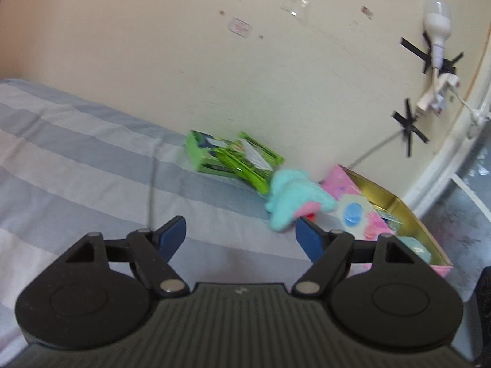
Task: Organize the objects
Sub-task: 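Move both grippers to the pink wallet and grasp it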
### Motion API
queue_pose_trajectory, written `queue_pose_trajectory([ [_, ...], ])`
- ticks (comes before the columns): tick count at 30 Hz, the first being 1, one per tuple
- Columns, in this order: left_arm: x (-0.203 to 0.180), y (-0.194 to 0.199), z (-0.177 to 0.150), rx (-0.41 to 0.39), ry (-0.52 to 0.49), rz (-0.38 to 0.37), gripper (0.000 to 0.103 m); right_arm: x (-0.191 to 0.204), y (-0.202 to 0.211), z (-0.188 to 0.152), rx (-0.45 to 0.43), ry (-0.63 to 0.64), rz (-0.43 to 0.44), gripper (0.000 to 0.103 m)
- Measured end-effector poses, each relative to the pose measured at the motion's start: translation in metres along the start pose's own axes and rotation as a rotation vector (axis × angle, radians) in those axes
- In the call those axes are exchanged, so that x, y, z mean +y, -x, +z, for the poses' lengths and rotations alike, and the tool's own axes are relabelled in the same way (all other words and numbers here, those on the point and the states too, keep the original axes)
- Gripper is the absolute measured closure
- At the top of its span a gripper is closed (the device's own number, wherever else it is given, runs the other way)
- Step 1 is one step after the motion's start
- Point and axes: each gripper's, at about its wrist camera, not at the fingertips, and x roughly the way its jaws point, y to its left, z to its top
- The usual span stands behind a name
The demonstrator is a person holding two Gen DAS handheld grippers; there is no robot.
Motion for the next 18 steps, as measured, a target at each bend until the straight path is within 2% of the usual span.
queue_pose_trajectory([
  [3,-0.008,-0.007,-0.006,0.039,-0.036,-0.097,0.022,-0.011,0.027,-0.013,-0.050,-0.113,-0.051,0.020],
  [6,-0.020,-0.010,-0.013,0.056,-0.101,-0.170,0.022,-0.022,0.052,-0.028,-0.102,-0.237,-0.055,0.019],
  [10,-0.034,-0.012,-0.023,0.063,-0.192,-0.231,0.015,-0.029,0.070,-0.047,-0.116,-0.334,-0.061,0.019],
  [14,-0.040,-0.015,-0.031,0.083,-0.227,-0.278,0.010,-0.027,0.079,-0.061,-0.117,-0.388,-0.005,0.020],
  [18,-0.046,-0.020,-0.038,0.129,-0.243,-0.329,0.010,-0.017,0.073,-0.067,-0.064,-0.379,0.050,0.026],
])
